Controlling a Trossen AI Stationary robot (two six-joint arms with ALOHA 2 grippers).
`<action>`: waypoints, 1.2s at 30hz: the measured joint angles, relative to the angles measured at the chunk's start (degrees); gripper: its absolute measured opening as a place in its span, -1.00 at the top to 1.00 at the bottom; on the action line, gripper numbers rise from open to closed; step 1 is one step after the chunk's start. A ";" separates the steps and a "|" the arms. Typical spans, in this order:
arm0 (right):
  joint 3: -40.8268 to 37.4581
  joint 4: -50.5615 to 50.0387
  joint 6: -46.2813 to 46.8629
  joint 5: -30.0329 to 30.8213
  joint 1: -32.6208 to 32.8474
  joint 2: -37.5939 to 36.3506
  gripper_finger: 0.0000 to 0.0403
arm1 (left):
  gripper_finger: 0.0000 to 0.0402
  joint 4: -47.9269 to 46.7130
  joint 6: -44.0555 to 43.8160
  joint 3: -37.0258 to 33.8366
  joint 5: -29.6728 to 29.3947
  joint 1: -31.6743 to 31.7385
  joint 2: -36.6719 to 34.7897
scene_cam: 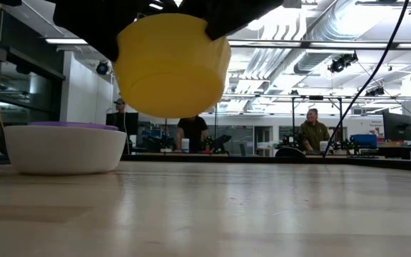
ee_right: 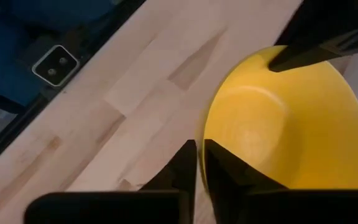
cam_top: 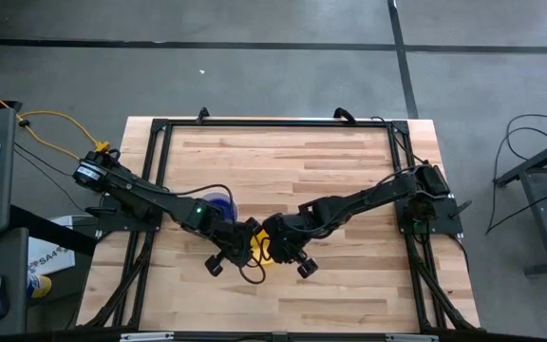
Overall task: Nest bowls inside each other
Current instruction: Stack the yellow bowl on the violet bowl
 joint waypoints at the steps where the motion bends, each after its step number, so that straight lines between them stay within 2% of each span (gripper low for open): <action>1: 0.00 0.03 0.08 0.32 0.00 0.00 0.86 | 0.99 0.13 -0.28 0.00 -0.10 0.00 -0.02; 7: 0.00 0.11 0.60 0.49 0.00 0.00 0.63 | 1.00 0.15 -0.70 0.00 -0.07 0.02 -0.02; 13: 0.00 0.98 2.31 0.75 0.02 0.02 0.50 | 1.00 -0.02 -0.69 0.00 -0.06 0.02 -0.07; 36: 0.00 1.20 5.48 0.14 0.02 0.04 0.45 | 1.00 0.00 -1.79 0.02 0.15 0.04 -0.07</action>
